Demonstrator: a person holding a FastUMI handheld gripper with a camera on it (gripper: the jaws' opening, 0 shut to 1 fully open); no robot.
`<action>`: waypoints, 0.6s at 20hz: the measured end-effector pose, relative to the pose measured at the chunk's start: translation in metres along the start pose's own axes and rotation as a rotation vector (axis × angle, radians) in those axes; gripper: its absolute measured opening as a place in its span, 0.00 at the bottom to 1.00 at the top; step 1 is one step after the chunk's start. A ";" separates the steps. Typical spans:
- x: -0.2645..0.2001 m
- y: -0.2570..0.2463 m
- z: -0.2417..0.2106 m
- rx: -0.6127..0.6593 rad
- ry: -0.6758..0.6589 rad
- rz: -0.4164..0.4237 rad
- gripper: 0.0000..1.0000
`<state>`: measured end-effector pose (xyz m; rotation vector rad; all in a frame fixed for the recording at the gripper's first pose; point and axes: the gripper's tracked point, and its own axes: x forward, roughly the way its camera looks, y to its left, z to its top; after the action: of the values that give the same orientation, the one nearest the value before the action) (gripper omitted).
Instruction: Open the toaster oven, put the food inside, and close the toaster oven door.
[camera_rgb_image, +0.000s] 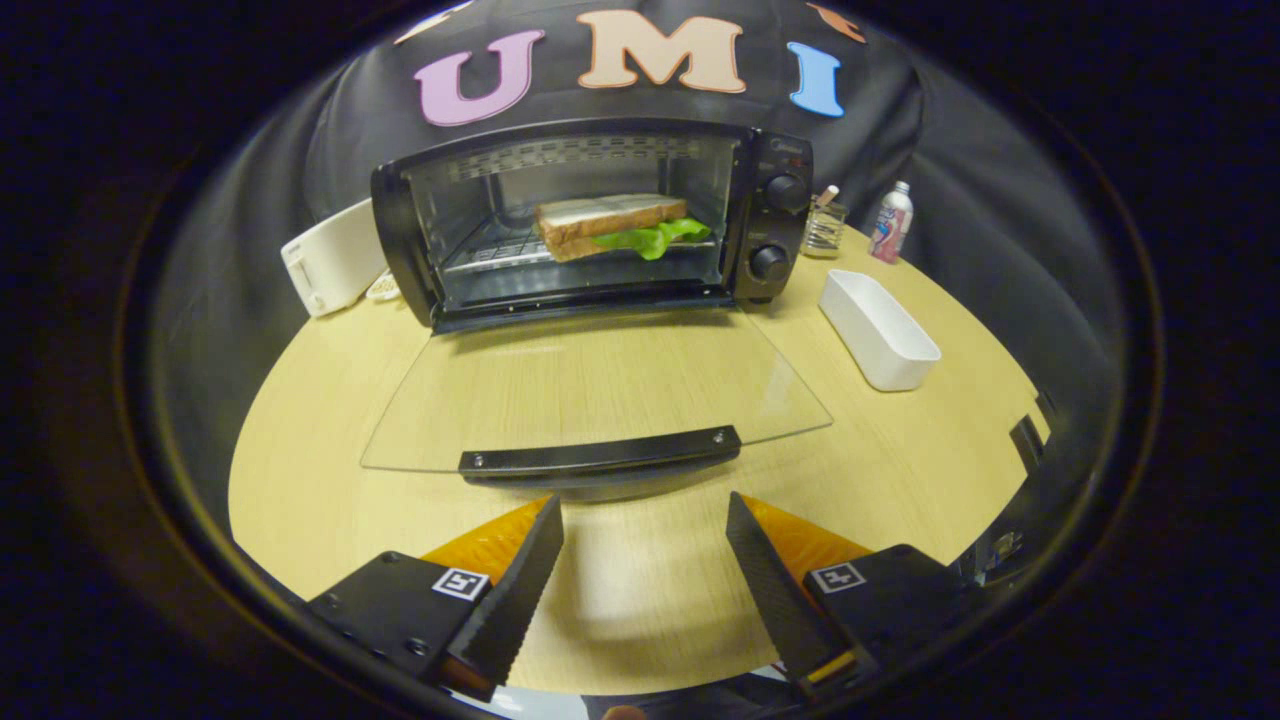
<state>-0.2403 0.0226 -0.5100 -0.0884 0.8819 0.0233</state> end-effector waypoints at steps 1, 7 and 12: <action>0.003 0.002 -0.001 -0.021 0.000 0.005 1.00; 0.003 0.017 0.009 -0.116 -0.024 0.030 1.00; -0.008 0.016 0.021 -0.126 -0.059 0.033 1.00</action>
<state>-0.2301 0.0404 -0.4919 -0.1902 0.8229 0.1114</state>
